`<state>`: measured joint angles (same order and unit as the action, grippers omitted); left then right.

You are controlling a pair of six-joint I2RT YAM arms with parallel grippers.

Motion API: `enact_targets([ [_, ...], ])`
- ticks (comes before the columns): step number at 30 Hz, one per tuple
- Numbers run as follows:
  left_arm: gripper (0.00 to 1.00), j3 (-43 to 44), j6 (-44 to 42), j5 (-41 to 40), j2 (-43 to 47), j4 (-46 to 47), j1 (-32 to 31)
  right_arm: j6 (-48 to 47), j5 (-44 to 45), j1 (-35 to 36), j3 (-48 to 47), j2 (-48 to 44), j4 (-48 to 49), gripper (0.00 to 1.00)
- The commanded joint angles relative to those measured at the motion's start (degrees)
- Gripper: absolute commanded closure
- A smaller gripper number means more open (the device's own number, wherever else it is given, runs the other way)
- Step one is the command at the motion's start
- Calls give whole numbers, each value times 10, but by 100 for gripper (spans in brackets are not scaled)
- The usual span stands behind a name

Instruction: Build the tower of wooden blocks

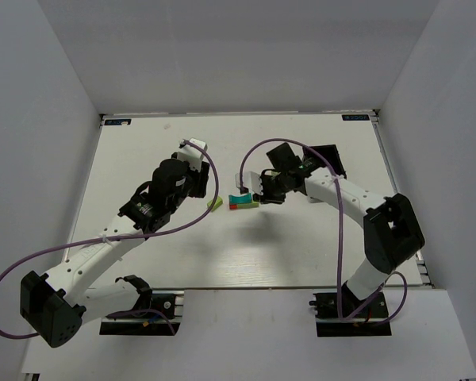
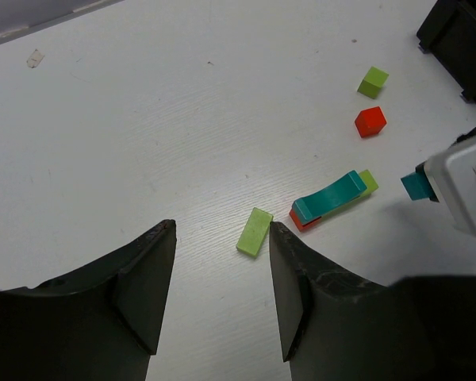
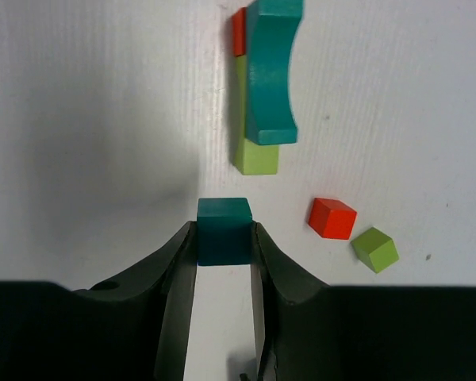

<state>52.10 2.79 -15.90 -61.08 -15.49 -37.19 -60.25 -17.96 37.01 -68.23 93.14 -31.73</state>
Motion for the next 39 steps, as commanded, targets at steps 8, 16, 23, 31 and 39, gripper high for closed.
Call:
enact_targets([
  [8,39,2,1,-4,10,-2,4,47,-23,-21,-92,85,-9,98],
  [16,39,2,1,-4,10,-2,4,42,-30,-21,-104,112,-5,96],
  [23,39,2,1,-4,10,-2,4,36,-32,-23,-112,125,2,96],
  [31,39,2,1,-4,5,-2,4,36,-36,-22,-118,135,5,95],
  [39,39,2,1,-4,5,-2,4,36,-33,-20,-120,143,13,95],
])
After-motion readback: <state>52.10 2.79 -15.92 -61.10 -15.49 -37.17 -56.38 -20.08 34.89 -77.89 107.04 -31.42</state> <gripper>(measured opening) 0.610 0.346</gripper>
